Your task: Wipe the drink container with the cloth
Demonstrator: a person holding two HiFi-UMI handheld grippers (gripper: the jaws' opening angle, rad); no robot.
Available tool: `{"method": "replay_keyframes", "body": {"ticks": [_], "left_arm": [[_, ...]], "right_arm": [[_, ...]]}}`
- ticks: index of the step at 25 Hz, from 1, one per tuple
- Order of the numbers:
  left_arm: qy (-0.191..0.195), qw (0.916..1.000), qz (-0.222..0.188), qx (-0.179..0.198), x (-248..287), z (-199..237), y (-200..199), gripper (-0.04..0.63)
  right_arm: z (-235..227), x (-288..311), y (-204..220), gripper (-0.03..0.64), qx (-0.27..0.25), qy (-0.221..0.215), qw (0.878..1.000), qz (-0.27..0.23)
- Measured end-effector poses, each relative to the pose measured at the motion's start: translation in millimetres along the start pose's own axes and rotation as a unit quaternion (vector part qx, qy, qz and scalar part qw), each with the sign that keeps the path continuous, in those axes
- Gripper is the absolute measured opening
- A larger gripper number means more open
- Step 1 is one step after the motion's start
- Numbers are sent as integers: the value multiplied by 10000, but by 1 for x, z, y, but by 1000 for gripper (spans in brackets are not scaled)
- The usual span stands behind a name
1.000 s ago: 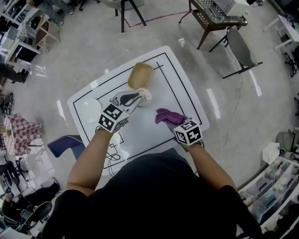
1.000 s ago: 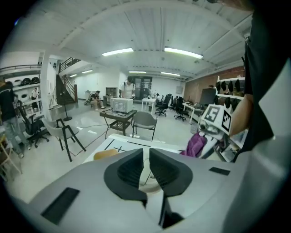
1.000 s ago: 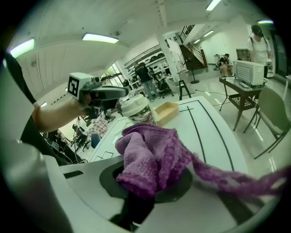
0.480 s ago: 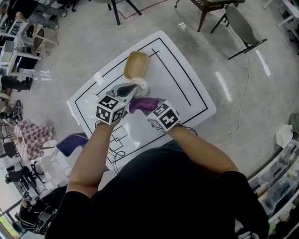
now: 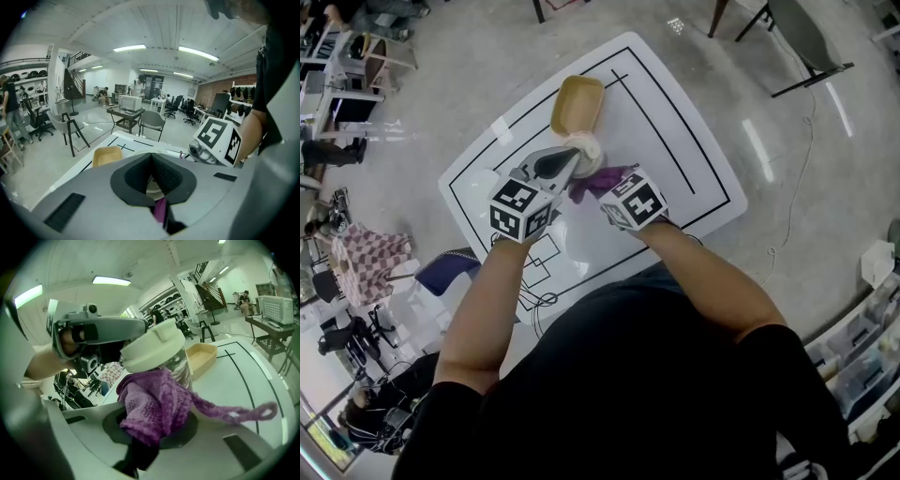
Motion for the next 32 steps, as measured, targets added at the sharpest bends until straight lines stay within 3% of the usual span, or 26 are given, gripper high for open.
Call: {"method": "replay_keyframes", "body": {"ticks": [9, 16, 23, 28, 32], "left_arm": [[-25, 10000, -42, 40, 0, 0, 0, 21], [-31, 10000, -45, 72, 1, 1, 1, 21], [-23, 9999, -5, 165, 2, 0, 2, 21], [-22, 9998, -13, 211, 0, -3, 1, 21], [-9, 9997, 2, 257, -1, -5, 1, 21]], "right_arm": [[-23, 30, 21, 83, 162, 272, 9963, 794], [-34, 40, 30, 83, 331, 418, 9926, 1092], [-24, 11, 50, 82, 200, 276, 9946, 983], [-17, -39, 66, 83, -294, 425, 9960, 730], [-10, -67, 49, 81, -789, 601, 9935, 567]]}}
Point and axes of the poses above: the fingertips, and each gripper's own axes: x forward along the fingers, z to its left, y out of its underside, the point moved 3 cm from there along -x, backward along the fingers, and after that the axes turned 4 degrees about -y, right-handed, at the moved point
